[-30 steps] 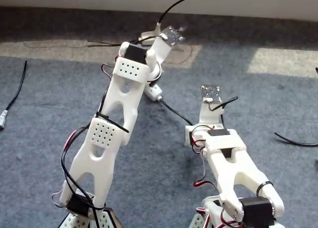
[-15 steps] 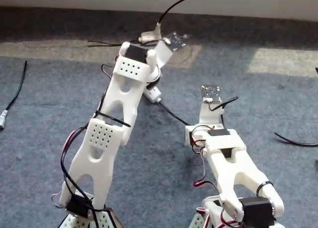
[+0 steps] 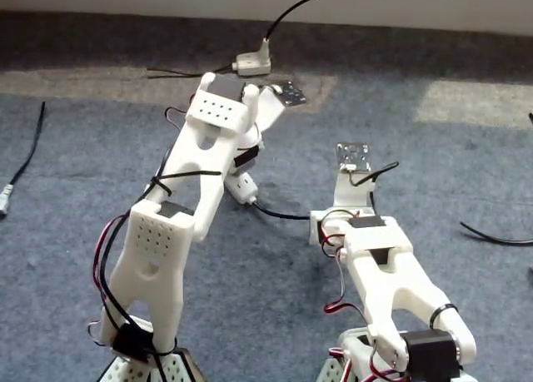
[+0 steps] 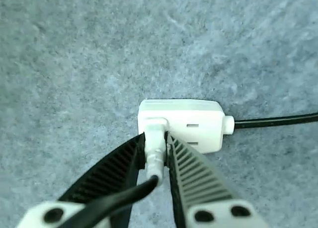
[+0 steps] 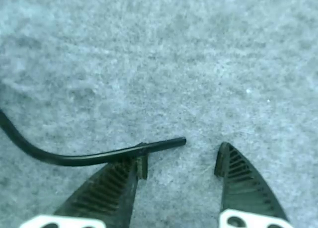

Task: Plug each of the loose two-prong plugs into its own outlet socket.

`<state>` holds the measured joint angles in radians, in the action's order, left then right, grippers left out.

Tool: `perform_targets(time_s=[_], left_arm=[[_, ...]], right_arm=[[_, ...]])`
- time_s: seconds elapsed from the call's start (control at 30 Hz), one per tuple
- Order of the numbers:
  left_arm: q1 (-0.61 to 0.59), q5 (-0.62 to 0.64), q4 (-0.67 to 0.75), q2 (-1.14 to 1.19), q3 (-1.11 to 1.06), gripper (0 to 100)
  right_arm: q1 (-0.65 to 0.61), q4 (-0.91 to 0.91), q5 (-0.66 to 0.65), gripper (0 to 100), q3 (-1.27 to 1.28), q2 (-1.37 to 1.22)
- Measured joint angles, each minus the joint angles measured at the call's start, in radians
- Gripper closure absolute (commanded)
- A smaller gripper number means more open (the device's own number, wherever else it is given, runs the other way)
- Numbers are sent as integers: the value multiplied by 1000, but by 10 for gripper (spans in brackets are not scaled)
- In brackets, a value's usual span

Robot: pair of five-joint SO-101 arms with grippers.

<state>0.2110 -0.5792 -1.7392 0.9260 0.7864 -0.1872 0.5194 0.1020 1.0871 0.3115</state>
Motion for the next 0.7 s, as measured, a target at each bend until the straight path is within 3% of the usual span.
perform_targets(time_s=[0.27,0.4,0.7], left_arm=[[-21,0,3,-5,-57,992],[-21,0,9,-11,-68,877],[-26,0,-6,-87,-8,822]], right_arm=[[0,0,0,764,0,0],[0,0,0,764,0,0],[0,0,0,764,0,0]])
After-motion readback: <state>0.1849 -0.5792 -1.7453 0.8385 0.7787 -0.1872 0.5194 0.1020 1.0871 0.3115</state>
